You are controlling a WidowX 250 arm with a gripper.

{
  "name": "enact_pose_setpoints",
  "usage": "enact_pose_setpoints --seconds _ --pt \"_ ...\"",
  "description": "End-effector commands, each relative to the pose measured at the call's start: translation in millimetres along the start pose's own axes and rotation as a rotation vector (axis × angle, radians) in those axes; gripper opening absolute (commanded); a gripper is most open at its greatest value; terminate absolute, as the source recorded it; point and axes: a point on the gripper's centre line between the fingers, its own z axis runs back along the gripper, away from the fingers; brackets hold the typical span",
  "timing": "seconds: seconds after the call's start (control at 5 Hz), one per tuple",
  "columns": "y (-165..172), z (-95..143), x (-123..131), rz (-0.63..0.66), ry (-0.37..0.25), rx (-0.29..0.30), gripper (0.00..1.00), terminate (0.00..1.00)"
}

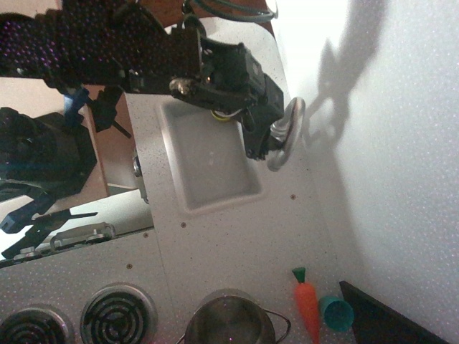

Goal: Turn faucet right

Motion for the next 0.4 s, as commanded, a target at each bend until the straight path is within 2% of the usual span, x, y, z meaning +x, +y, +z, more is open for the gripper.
enact_pose_setpoints --seconds 0.0,0.2 --pt "-11.7 17.4 14.1 0.006 -0.073 -0.030 1.00 0.00" --pt "-16.7 15.9 12.5 0.000 -0.071 -0.038 1.00 0.00"
